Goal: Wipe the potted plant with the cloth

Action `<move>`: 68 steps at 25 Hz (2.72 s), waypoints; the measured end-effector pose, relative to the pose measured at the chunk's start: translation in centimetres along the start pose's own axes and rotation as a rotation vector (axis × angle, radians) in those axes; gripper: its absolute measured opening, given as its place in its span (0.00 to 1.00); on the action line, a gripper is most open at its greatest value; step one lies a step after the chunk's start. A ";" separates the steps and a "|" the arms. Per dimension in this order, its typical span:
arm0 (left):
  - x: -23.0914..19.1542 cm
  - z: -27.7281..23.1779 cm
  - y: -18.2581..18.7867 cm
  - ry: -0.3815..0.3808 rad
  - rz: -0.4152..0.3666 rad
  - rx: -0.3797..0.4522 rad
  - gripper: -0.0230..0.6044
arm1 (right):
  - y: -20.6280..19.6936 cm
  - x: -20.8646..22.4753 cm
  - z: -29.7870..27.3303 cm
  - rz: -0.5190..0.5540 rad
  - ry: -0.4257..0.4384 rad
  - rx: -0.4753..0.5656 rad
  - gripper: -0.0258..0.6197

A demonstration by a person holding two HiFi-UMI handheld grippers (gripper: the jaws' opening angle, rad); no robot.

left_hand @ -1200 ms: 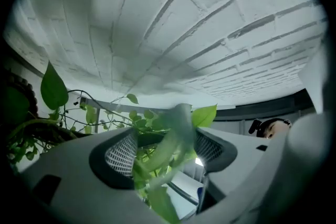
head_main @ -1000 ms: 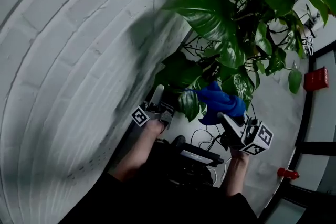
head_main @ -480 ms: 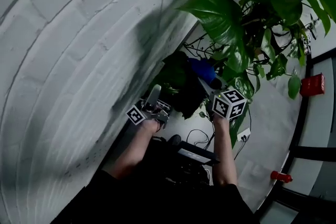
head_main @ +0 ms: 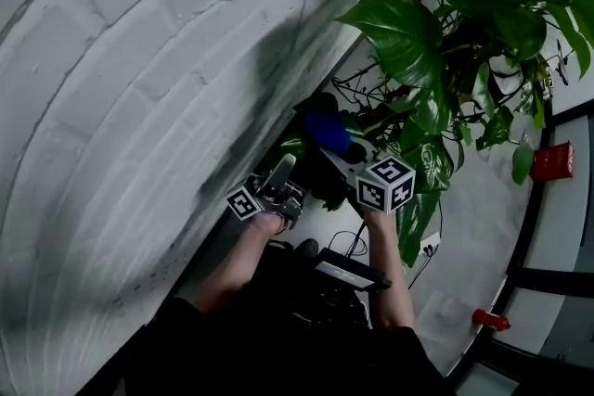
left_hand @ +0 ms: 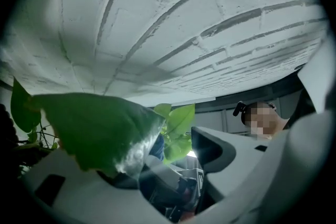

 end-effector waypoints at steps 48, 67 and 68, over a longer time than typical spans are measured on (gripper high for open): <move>-4.5 7.8 3.3 0.185 0.091 0.253 0.54 | 7.6 2.0 6.8 0.044 -0.248 0.253 0.23; 0.5 5.3 4.8 0.000 0.093 0.242 0.51 | -1.9 -7.4 -5.4 0.040 0.132 -0.182 0.23; 0.5 5.3 4.8 0.002 0.093 0.243 0.51 | -1.7 -7.6 -5.2 0.016 0.151 -0.163 0.23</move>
Point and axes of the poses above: the fingertips, and each gripper's own axes: z backward along the fingers, x to its right, y out of its top, the point moved 2 cm from there along z, backward along the fingers, and after that the axes turned 2 degrees about -x, right-handed, at the moved point
